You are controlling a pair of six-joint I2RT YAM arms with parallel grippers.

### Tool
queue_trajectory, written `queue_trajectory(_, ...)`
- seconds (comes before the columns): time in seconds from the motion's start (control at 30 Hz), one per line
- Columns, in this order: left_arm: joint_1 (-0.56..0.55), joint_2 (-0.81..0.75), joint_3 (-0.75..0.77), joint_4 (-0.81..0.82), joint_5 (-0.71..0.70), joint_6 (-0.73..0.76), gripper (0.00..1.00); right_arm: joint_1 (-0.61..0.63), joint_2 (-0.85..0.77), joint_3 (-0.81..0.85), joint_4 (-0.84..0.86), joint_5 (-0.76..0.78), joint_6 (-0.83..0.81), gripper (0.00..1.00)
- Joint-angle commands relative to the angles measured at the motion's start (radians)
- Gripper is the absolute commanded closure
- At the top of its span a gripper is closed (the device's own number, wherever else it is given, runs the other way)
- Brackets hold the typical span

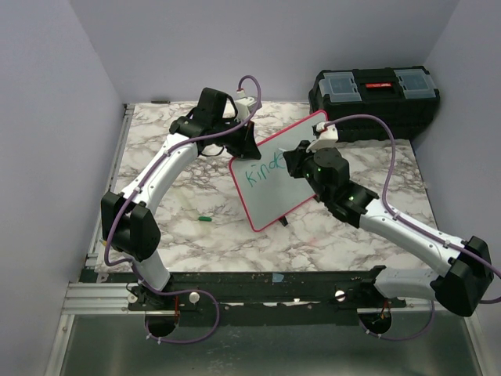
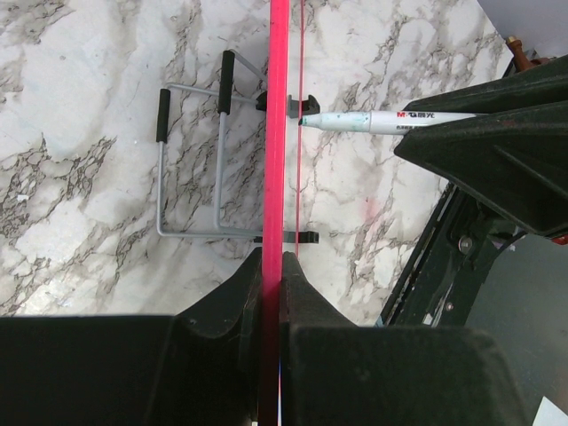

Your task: Write a sentence on the whiteboard

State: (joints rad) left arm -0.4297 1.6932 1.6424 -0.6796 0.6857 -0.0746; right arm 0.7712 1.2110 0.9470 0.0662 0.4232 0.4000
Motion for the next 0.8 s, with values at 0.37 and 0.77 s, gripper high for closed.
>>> queue_trajectory(0.37,-0.004,-0.038,0.017,0.009,-0.054,0.044,1.0,0.001,0.045,0.016,0.019,-0.031,0.017,0.99)
queue_trajectory(0.77,-0.006,-0.036,0.02,0.011,-0.052,0.043,1.0,0.001,0.001,-0.037,0.007,-0.049,0.045,0.99)
